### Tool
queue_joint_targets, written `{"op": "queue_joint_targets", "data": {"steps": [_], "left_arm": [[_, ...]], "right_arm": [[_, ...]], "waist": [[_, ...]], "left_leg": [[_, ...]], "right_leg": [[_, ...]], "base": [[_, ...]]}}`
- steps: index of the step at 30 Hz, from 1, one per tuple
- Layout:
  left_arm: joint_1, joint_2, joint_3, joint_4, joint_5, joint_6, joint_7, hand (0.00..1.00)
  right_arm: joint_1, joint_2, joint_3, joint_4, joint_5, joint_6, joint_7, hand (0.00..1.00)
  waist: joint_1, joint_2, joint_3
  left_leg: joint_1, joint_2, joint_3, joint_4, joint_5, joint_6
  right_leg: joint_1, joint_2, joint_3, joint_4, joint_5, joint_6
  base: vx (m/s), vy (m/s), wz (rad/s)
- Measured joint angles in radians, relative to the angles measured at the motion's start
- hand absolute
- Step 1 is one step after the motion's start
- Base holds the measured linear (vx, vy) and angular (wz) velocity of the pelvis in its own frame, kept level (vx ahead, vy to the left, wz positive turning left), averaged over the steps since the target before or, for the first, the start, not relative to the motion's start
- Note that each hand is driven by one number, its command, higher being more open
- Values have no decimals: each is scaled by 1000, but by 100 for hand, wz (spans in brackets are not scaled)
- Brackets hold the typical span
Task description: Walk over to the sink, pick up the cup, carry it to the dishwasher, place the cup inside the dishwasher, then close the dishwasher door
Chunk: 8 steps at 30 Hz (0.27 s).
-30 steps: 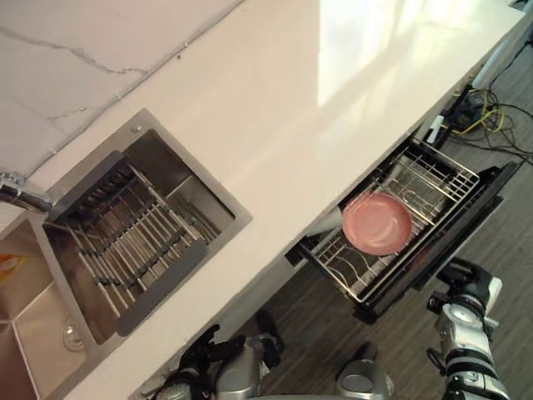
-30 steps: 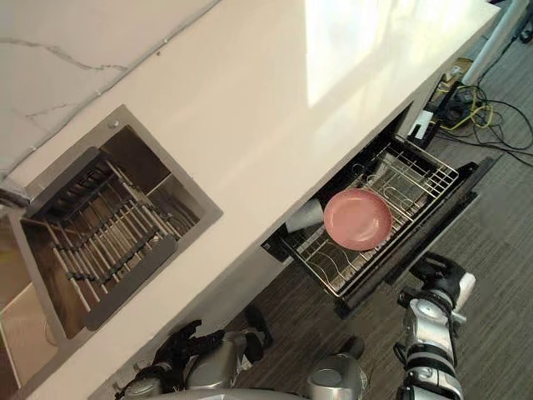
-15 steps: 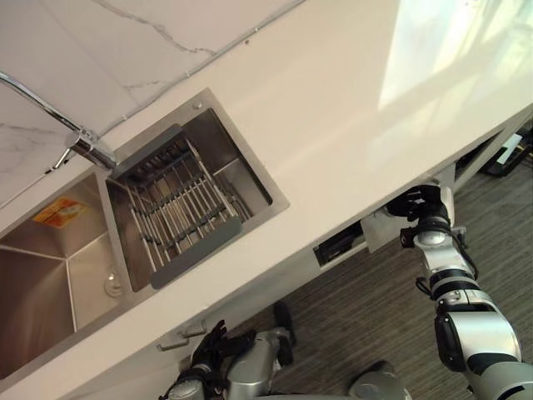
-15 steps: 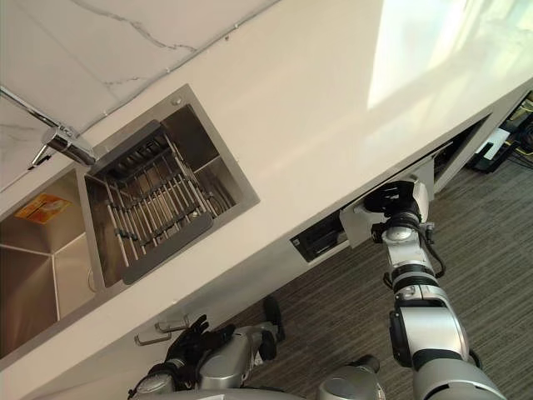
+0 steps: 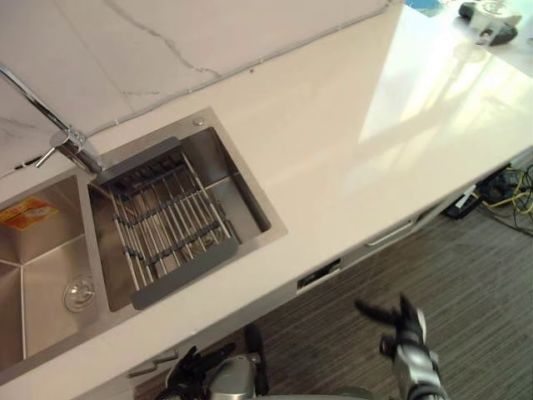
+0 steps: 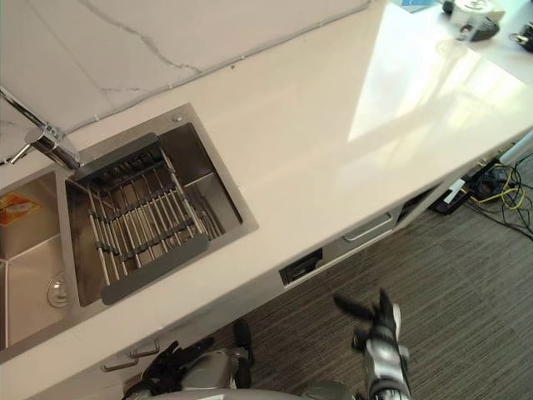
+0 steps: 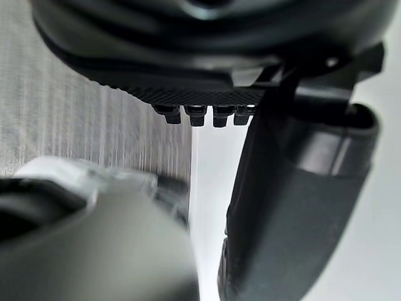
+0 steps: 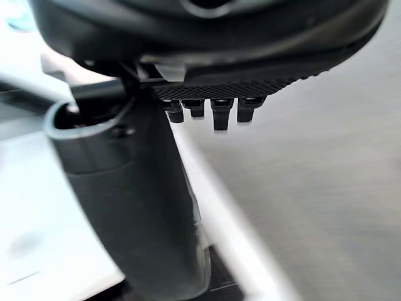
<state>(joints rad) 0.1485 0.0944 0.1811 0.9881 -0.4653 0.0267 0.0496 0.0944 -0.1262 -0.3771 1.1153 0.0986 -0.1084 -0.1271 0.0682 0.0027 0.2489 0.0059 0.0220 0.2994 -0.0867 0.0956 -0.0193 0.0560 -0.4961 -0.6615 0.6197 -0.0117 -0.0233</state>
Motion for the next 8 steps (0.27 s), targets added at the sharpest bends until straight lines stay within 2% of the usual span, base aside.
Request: {"op": "queue_joint_targets", "data": {"steps": [1,2,3,4,6,8], "left_arm": [[22,5,7,2,-7,11,24,100],[22,19,8,12,1,15,55,100],[14,26,9,19,8,17,72,100],[-14,28,10,39,19,18,88,100],[-23,20,31,40,29,21,93,100],[-21,14,40,39,36,24,99,100]], "right_arm": [[36,40,-35,3,25,7,24,100],[24,84,-62,-13,26,4,30,100],[22,90,-51,-15,15,8,38,100],[22,92,-30,-26,-4,16,55,100],[21,93,-9,-42,-15,19,59,100],[9,90,-4,-50,-30,21,63,100]], "waist": [[-22,-10,-11],[-51,-26,-15],[-61,-33,-17],[-64,-35,-18],[-59,-36,-22],[-59,-38,-38]], "left_leg": [[23,0,-45,3,-15,16],[20,16,-101,17,-34,33],[18,24,-129,20,-41,35],[22,33,-195,21,-46,39],[46,30,-263,21,-43,31],[61,24,-306,19,-44,30]], "right_leg": [[-49,19,151,89,111,18],[-83,106,258,123,-21,108],[-94,160,287,110,-93,113],[-112,258,319,66,-182,101],[-133,328,319,-46,-235,101],[-162,351,341,-193,-232,107]], "base": [[306,118,94],[293,64,107],[258,-14,140],[185,-44,124],[254,-54,141],[201,-69,96]]}}
